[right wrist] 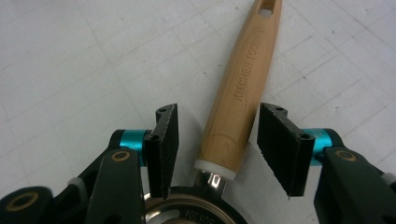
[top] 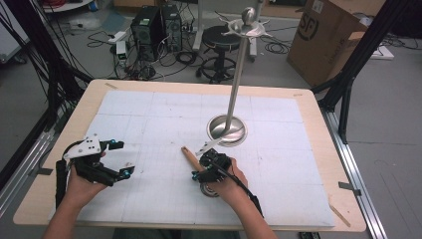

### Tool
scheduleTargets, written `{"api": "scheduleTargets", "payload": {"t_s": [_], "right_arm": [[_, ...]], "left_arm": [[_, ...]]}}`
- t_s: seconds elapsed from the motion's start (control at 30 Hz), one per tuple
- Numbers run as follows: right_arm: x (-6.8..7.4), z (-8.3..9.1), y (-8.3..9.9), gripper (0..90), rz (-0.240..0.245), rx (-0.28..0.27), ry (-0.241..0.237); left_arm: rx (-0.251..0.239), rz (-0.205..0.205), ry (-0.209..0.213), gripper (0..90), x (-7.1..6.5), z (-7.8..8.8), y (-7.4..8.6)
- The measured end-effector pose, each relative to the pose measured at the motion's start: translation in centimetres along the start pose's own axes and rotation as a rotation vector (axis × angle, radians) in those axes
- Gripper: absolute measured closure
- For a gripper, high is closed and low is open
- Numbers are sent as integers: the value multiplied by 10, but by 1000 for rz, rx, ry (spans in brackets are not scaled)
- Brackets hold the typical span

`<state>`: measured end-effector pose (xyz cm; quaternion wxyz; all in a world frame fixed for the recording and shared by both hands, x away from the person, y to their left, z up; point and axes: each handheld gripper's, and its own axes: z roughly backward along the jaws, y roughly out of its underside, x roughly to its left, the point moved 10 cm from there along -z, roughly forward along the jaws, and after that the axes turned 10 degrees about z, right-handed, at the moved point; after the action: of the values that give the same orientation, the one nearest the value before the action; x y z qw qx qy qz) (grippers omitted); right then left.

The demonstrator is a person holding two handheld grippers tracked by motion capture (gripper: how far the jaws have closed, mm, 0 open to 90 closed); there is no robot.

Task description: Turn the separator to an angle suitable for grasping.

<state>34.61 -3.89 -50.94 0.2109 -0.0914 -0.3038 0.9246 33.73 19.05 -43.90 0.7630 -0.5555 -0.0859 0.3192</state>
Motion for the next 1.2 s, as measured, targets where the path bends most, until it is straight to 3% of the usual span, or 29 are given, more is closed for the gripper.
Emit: {"api": "scheduleTargets", "payload": {"t_s": [0.7, 0.8, 1.2], "right_arm": [[-3, -2, 3, 559, 2, 26, 48], [-3, -2, 3, 567, 19, 29, 50], [-4, 2, 5, 610, 6, 35, 42]], "left_arm": [[6, -1, -1, 27, 1, 1, 1], [4, -1, 0, 28, 1, 2, 1], [5, 0, 0, 28, 1, 2, 1]]}}
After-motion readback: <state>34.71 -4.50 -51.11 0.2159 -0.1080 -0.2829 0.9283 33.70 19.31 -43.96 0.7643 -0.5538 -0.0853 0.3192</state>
